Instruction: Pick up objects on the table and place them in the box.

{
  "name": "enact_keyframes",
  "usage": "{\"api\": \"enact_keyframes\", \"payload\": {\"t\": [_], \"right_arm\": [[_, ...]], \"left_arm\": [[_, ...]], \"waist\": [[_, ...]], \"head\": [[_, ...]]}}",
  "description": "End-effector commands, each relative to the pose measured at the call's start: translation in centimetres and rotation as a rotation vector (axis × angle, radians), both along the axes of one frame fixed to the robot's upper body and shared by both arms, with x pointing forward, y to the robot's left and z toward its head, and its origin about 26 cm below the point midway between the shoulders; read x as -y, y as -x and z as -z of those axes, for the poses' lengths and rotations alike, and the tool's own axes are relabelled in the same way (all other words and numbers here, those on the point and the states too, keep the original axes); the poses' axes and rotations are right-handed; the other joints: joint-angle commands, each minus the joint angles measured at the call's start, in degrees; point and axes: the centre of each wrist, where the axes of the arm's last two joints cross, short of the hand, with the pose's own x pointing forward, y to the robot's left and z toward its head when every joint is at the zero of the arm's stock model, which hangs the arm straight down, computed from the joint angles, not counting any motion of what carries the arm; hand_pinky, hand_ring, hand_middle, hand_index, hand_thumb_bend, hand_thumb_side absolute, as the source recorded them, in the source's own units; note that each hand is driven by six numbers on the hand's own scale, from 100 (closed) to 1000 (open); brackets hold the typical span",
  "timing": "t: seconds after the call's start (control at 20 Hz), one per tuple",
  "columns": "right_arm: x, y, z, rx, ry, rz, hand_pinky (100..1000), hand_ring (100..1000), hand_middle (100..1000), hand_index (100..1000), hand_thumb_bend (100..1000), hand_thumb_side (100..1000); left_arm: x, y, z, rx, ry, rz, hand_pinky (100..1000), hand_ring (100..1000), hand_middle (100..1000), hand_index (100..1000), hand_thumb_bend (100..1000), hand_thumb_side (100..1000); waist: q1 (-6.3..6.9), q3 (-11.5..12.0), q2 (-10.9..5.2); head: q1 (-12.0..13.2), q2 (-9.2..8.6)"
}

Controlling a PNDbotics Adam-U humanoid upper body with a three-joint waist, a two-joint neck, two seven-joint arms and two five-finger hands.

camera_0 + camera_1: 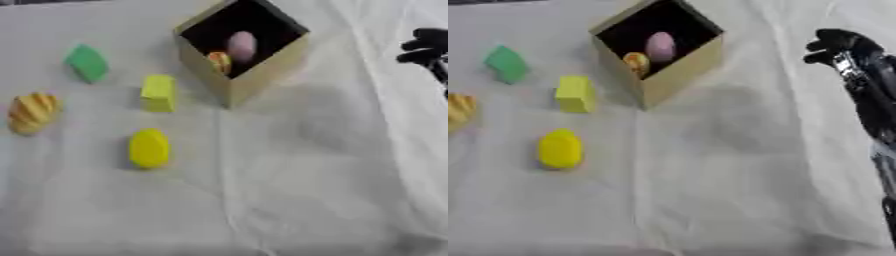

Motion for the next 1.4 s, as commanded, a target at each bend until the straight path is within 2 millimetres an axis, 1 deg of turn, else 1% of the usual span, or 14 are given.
{"api": "enact_keyframes", "payload": {"t": [0.05, 0.25, 0.4, 0.6, 0.65, 0.7, 0.9, 1.05, 1.15, 1.4], "right_arm": [[0.4, 0.2, -1.0, 0.031, 0.017, 0.001, 909, 731, 709, 827, 100, 748], [0.4, 0.2, -1.0, 0.033, 0.016, 0.004, 909, 731, 710, 827, 100, 745], [0.7, 0.3, -0.9, 0.032, 0.023, 0.012, 909, 731, 709, 827, 100, 747], [1.0, 0.3, -0.9, 0.027, 0.035, 0.02, 908, 730, 709, 827, 100, 753], [1.1, 0.3, -0.9, 0.026, 0.039, 0.021, 908, 730, 709, 827, 100, 754], [1.2, 0.2, -0.9, 0.026, 0.042, 0.023, 908, 730, 709, 827, 100, 754], [1.4, 0.2, -0.9, 0.026, 0.056, 0.024, 908, 730, 709, 827, 100, 754], [1.4, 0.1, -0.9, 0.023, 0.063, 0.02, 908, 729, 707, 827, 100, 754], [1.4, 0.1, -0.9, 0.02, 0.067, 0.02, 908, 729, 707, 827, 100, 754], [1.5, 0.1, -1.0, 0.018, 0.085, 0.015, 908, 729, 706, 827, 100, 753]], "left_arm": [[-0.7, 0.2, -0.7, 0.013, -0.054, -0.01, 845, 616, 615, 789, 118, 790], [-1.3, 0.2, -0.8, -0.006, -0.098, -0.024, 845, 616, 616, 790, 108, 783], [-2.4, 0.2, -1.4, -0.024, -0.194, -0.042, 843, 616, 618, 792, 100, 766], [-4.3, 0.0, -3.0, -0.054, -0.392, -0.072, 838, 622, 623, 798, 100, 740], [-4.8, 0.0, -3.4, -0.065, -0.451, -0.08, 837, 625, 627, 803, 100, 755], [-5.2, 0.0, -3.9, -0.079, -0.513, -0.087, 836, 628, 630, 807, 100, 735], [-7.4, -0.5, -5.7, -0.193, -0.78, -0.1, 830, 649, 646, 818, 100, 745], [-9.2, -1.0, -6.6, -0.308, -0.941, -0.102, 824, 675, 666, 830, 153, 733], [-9.9, -1.4, -7.3, -0.375, -1.048, -0.094, 820, 691, 678, 835, 188, 711], [-10.8, -2.2, -9.1, -0.487, -1.335, -0.072, 815, 748, 722, 858, 322, 693]], "waist": [[-0.16, 0.24, -1.37], [-0.46, 0.49, -1.94], [-0.68, 1.09, -1.99], [-0.86, 1.81, -1.49], [-0.92, 1.96, -1.36], [-0.98, 2.1, -1.26], [-1.1, 2.61, -1.15], [-0.91, 2.83, -1.27], [-0.81, 2.95, -1.42], [-0.39, 3.14, -1.83]], "head": [[0.53, 0.51], [0.73, 0.49], [0.6, 0.47], [-0.02, 0.15], [-0.15, 0.09], [-0.28, 0.02], [-0.68, -0.01], [-0.87, 0.09], [-1.12, 0.16], [-1.4, 0.81]]}}
